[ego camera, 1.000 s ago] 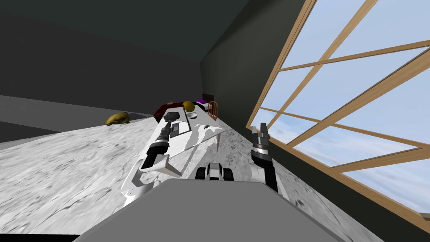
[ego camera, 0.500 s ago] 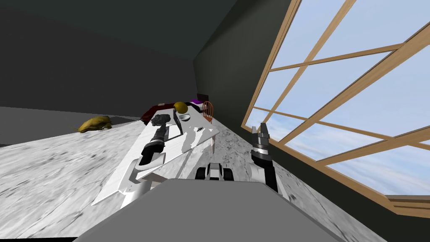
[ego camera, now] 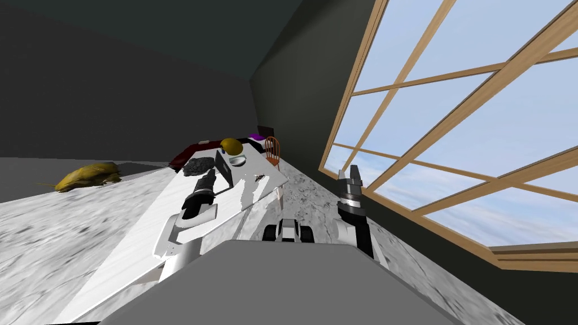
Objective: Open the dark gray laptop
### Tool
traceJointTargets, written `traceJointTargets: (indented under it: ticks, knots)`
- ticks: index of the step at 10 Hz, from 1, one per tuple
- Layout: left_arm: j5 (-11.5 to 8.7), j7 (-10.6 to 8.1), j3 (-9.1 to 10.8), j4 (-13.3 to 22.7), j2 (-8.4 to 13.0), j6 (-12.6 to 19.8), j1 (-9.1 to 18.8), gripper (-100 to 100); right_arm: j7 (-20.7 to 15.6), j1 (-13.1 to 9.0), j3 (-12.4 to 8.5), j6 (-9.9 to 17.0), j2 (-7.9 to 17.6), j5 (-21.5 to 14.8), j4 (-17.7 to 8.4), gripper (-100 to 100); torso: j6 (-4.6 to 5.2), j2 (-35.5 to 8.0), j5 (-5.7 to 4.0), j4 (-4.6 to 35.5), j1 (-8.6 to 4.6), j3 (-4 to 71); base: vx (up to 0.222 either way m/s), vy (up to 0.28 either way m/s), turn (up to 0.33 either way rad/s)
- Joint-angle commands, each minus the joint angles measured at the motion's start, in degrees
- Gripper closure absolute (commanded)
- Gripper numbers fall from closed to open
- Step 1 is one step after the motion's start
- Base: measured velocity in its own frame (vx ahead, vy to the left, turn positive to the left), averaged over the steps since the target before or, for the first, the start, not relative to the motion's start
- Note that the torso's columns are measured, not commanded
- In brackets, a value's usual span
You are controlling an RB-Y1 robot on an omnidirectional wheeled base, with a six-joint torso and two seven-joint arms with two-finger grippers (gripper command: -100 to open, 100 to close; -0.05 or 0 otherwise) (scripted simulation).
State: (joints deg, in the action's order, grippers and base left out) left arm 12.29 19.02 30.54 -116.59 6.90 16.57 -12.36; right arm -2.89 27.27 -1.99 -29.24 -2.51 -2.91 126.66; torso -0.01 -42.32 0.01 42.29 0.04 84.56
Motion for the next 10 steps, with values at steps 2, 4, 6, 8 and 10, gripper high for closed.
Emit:
traceJointTargets:
  ticks: [2,4,6,8,10]
  knots:
    - [1.43,1.12,3.56,1.98,0.19,3.84,1.99,-100,0.0,0.0,0.0,0.0,0.0,0.0,0.0,0,0.0,-0.01,0.0,0.01,-0.03,-0.01,0.08,-0.056,-0.101]
    - [2.21,1.75,5.51,2.71,0.59,6.11,3.03,-100,0.0,0.0,0.0,0.0,0.0,0.0,0.0,0,0.01,-0.02,0.0,0.01,-0.02,-0.02,0.068,-0.043,-0.111]
    - [2.41,1.86,5.6,2.28,0.34,6.44,2.96,-100,0.0,0.0,0.0,0.0,0.0,0.0,0.0,0,0.0,0.08,-0.01,-0.02,-0.04,0.04,0.063,-0.03,-0.061]
    - [2.42,2.01,5.79,1.93,0.48,7.16,3.19,-100,0.0,0.0,-0.01,0.0,0.01,0.0,0.0,0,0.0,0.04,0.05,0.0,0.22,0.01,0.057,0.047,-0.026]
    - [0.97,0.24,6.03,2.44,-0.4,6.64,4.33,100,0.0,0.0,-0.01,0.0,0.01,0.0,0.0,0,0.02,-0.1,-0.04,0.04,-0.13,-0.06,-0.017,0.03,0.049]
